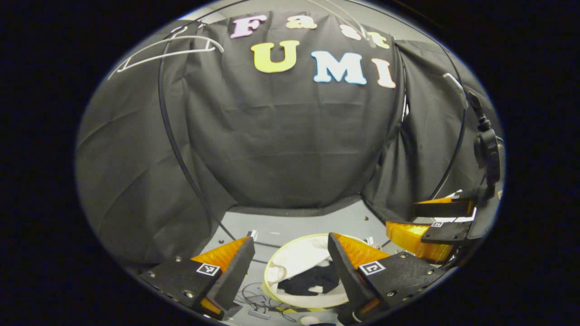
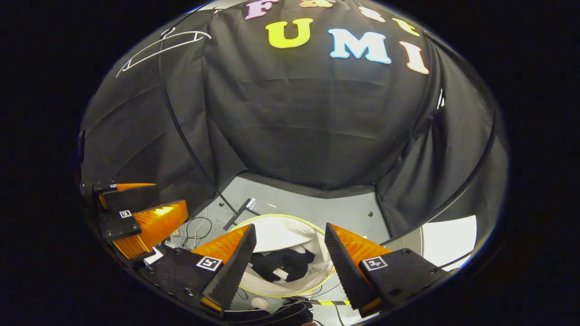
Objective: Grasp the clothes on the hanger with both hands and then place them into the laundry hamper below.
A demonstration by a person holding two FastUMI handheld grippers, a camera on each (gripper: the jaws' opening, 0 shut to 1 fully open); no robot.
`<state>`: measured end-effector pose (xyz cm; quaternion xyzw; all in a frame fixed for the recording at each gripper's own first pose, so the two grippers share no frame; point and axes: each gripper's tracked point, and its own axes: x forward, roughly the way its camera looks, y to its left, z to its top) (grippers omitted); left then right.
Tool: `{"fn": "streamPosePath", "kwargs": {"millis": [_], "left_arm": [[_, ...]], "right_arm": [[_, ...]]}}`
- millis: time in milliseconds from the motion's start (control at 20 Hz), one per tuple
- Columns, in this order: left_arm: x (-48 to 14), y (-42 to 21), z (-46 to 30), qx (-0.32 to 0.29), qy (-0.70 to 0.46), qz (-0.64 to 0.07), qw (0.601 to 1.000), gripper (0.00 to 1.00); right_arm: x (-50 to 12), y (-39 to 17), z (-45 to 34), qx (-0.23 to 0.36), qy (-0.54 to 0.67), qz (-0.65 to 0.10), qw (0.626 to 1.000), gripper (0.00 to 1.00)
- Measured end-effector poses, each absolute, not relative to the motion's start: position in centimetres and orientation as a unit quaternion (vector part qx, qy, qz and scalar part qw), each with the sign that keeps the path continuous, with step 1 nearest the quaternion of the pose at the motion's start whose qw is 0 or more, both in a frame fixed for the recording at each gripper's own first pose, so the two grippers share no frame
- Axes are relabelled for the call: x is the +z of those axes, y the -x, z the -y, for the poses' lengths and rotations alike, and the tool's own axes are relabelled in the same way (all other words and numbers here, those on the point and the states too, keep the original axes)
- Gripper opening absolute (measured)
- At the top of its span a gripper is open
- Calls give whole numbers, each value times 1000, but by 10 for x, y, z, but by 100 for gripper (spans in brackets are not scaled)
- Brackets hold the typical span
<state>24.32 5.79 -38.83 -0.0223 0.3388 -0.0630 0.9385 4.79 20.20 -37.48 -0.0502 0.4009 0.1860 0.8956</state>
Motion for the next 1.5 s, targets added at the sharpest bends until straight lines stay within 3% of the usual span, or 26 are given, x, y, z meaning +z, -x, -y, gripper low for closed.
{"fn": "streamPosePath", "kwargs": {"millis": [500, 900, 1500], "left_arm": [[-225, -267, -57, -72, 17, -180, 981, 94], [-97, -259, -15, -78, 29, -86, 993, 94], [4, -217, -5, -56, 27, -34, 997, 94]], "right_arm": [[-213, -66, -142, 139, 46, -234, 961, 93], [-96, -59, -64, 113, 58, -117, 985, 98], [-9, -23, 38, 84, 16, -43, 995, 99]]}}
